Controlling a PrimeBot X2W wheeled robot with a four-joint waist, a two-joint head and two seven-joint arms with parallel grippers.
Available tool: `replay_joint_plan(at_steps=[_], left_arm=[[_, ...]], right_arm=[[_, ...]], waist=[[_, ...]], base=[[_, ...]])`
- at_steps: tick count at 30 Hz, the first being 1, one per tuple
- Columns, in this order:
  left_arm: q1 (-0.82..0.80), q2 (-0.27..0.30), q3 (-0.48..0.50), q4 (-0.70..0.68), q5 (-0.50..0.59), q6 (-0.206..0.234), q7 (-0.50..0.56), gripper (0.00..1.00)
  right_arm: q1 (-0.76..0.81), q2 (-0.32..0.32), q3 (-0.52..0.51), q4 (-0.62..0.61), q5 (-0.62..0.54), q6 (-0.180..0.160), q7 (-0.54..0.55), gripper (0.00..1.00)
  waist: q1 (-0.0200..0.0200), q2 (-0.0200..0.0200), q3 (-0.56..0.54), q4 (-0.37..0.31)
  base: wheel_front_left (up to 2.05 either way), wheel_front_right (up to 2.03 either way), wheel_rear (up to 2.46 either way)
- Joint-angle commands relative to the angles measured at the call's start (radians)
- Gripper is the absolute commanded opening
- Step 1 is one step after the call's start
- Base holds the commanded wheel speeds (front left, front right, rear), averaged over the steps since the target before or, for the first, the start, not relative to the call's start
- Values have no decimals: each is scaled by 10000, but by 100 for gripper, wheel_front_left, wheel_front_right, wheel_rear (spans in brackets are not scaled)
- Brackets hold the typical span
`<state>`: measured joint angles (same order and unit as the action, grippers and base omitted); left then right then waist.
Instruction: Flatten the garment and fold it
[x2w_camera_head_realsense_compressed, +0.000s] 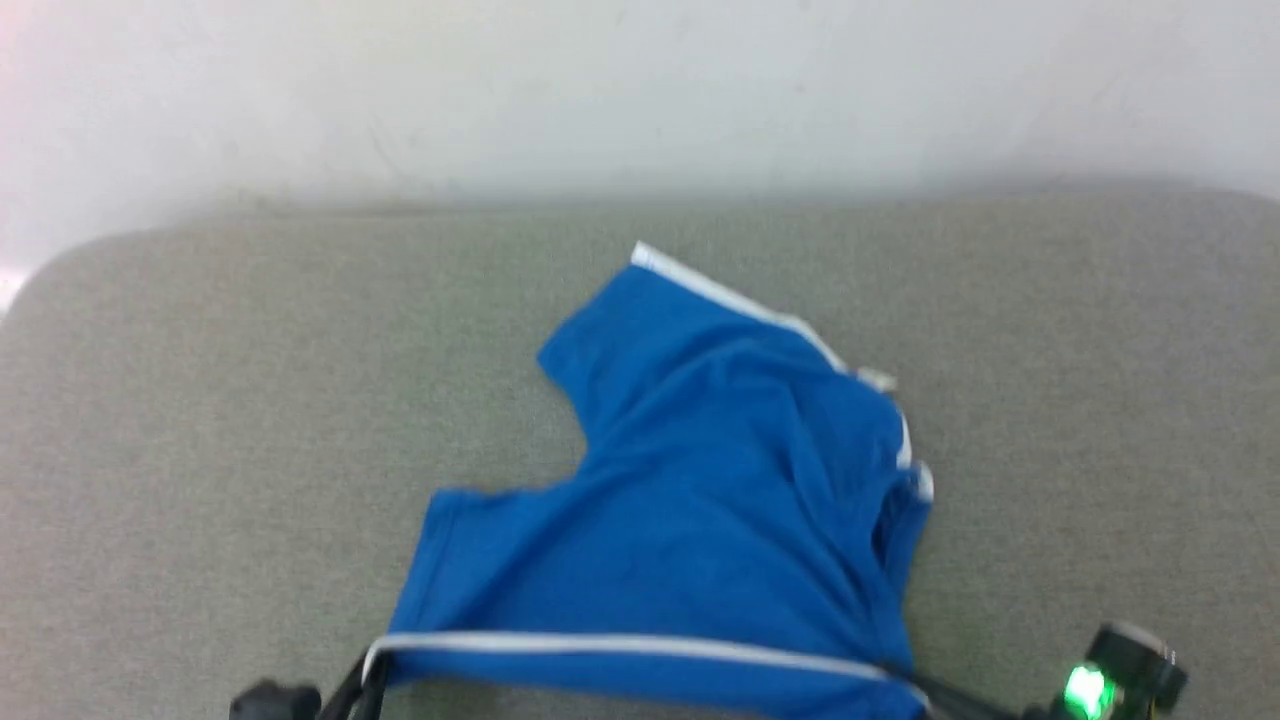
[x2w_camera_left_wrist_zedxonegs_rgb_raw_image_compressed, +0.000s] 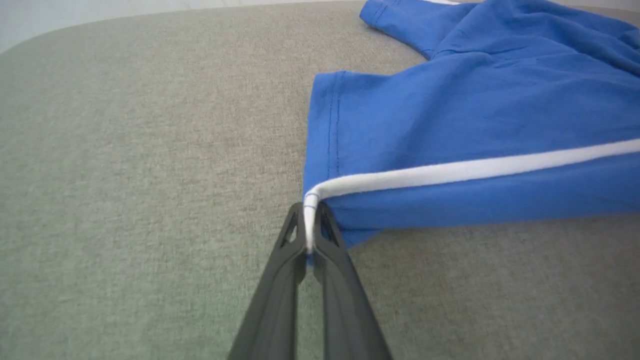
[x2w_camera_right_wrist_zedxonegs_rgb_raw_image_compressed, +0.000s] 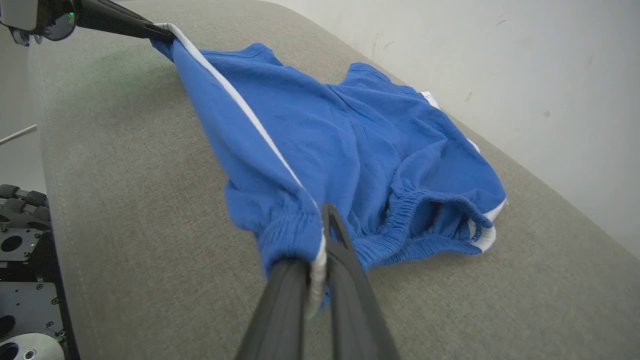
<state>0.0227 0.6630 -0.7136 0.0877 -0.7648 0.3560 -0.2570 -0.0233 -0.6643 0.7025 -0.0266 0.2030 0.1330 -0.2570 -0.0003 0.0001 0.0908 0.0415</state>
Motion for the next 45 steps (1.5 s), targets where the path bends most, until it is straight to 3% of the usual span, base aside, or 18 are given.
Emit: replay_joint_plan(at_steps=[1, 6, 10, 17, 25, 33, 44, 45], left_arm=[[156, 132, 55, -15, -13, 137, -45, 0], [378, 197, 91, -338, 60, 279, -46, 0], [-537, 309, 106, -356, 486, 85, 24, 0], [-3404, 164, -38, 589, 1317, -992, 438, 0], [-6824, -919, -423, 2689, 1987, -2288, 945, 0], [-9508, -2231, -1032, 5726, 2589, -3440, 1049, 0], [-10560, -3190, -1789, 9377, 2632, -4624, 1441, 0], [-10575, -3213, -1855, 9549, 2629, -4676, 1408, 0]], right_arm=[[251, 91, -127, -61, -35, -23, -47, 0], [1119, 500, -713, -335, -210, -23, -47, 0], [795, 774, -1164, -537, -445, -23, -47, 0], [-345, 1042, -1862, -540, -730, -23, -47, 0], [-1508, 1522, -2821, 278, -975, -23, -47, 0], [-2604, 2016, -2789, 1144, -1190, -23, -47, 0], [-3113, 2499, -2213, 2017, -1120, -23, -47, 0], [-3122, 2547, -2219, 2007, -1109, -23, -47, 7]], waist=[[3, -1, -534, 96], [3, -1, -656, 172], [3, -1, -632, 98], [3, -1, 75, -326], [3, -1, 1704, -970], [3, -1, 3135, -1664], [3, -1, 3385, -2168], [3, -1, 3315, -2183]], base=[[0, 0, 0], [0, 0, 0], [0, 0, 0], [0, 0, 0], [0, 0, 0], [0, 0, 0], [0, 0, 0], [0, 0, 0]])
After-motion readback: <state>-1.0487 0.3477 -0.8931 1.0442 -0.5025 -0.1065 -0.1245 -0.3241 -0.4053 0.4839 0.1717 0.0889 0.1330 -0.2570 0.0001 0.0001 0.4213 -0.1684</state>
